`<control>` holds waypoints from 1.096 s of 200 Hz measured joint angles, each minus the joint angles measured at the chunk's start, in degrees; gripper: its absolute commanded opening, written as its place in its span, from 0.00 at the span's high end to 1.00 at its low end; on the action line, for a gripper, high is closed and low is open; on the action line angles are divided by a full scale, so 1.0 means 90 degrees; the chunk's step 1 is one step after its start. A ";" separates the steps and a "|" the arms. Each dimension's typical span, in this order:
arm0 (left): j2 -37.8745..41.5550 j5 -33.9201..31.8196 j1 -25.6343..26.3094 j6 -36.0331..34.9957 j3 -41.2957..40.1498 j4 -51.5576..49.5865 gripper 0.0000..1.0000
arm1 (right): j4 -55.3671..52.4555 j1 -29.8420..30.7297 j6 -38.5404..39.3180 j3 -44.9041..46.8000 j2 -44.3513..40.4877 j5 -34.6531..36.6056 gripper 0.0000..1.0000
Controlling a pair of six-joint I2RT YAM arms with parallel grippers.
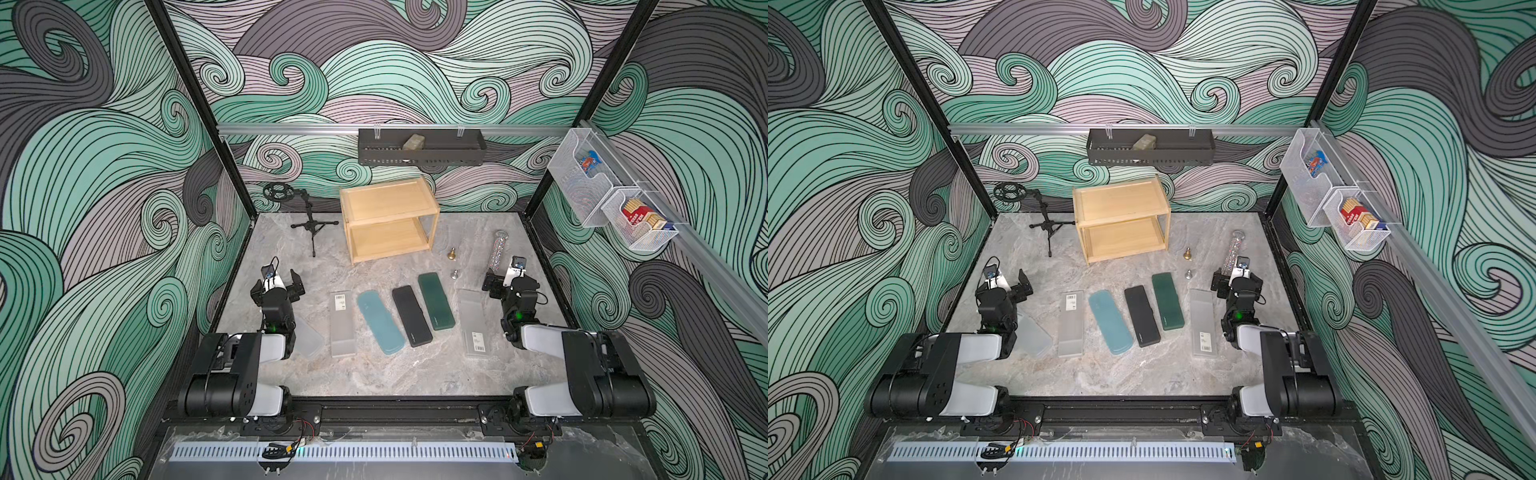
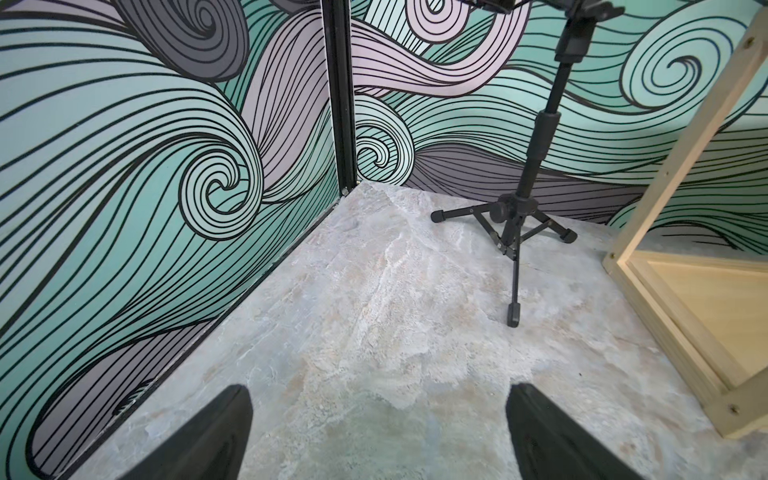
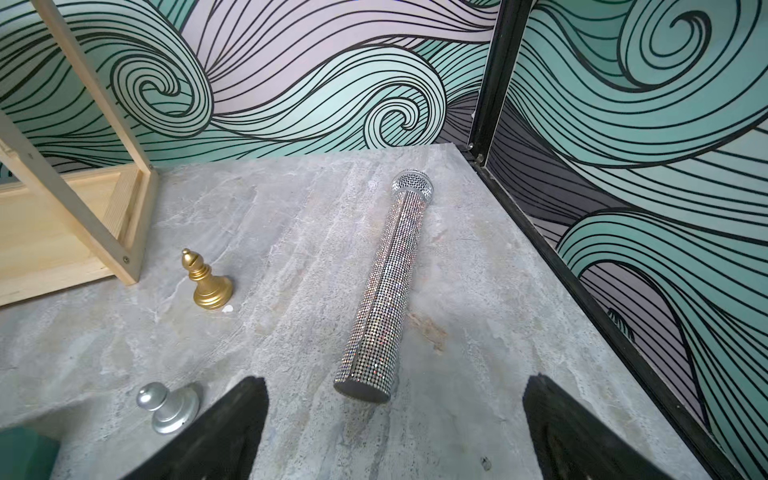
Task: Remove the pencil cases from the shelf
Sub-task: Reset both arms
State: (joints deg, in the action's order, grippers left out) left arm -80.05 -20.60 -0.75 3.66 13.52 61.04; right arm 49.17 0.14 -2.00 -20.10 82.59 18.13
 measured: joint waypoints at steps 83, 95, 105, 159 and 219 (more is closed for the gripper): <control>0.0168 0.0614 -0.0041 0.0095 -0.0153 0.0177 0.01 | 0.2283 -0.0002 0.0117 0.0750 0.0500 -0.0131 0.00; 0.0168 0.0665 -0.0046 0.0138 -0.0155 0.0177 0.01 | 0.2441 -0.0005 0.0114 0.0753 0.0510 -0.0172 0.00; 0.0168 0.0787 -0.0070 0.0197 -0.0155 0.0194 0.01 | 0.2652 -0.0015 0.0119 0.0787 0.0554 -0.0228 0.00; 0.0049 0.1450 -0.0114 0.0398 -0.0231 0.0699 0.01 | 0.3106 -0.0019 0.0160 0.0974 0.0707 -0.0345 0.00; -0.1013 0.2205 -0.0121 0.0267 -0.0403 0.1736 0.01 | 0.3245 -0.0017 0.0165 0.0974 0.0709 -0.0357 0.00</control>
State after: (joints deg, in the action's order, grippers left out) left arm -89.17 -0.75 -1.85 6.07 9.89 76.66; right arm 78.37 -0.01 -0.51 -11.33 88.97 14.92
